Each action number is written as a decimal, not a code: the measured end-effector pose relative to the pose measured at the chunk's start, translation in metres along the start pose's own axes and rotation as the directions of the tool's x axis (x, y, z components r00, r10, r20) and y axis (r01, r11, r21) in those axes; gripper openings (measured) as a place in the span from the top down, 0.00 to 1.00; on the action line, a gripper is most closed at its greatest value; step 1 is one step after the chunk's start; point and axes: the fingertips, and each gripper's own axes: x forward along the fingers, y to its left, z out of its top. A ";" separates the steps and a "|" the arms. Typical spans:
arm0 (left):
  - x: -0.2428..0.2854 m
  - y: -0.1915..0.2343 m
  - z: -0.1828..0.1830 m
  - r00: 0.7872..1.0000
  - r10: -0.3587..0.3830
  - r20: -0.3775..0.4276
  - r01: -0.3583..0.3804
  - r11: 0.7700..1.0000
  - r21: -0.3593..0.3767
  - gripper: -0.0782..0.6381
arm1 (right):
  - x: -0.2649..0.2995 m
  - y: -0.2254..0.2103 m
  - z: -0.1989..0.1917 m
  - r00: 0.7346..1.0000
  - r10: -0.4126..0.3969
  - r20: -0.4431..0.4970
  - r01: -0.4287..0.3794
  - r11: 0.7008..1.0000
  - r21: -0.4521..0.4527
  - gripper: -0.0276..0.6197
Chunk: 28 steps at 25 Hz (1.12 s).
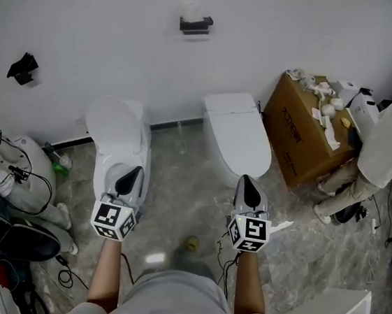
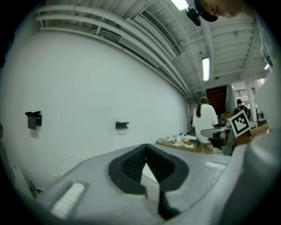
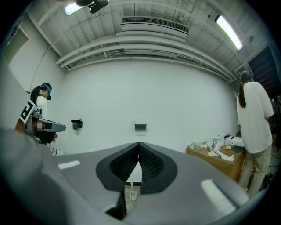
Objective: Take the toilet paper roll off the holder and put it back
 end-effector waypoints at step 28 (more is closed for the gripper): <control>0.241 0.058 0.033 0.999 -0.045 0.013 0.044 0.998 0.034 0.89 | 0.220 -0.102 0.017 1.000 0.024 0.018 -0.025 0.999 0.043 0.96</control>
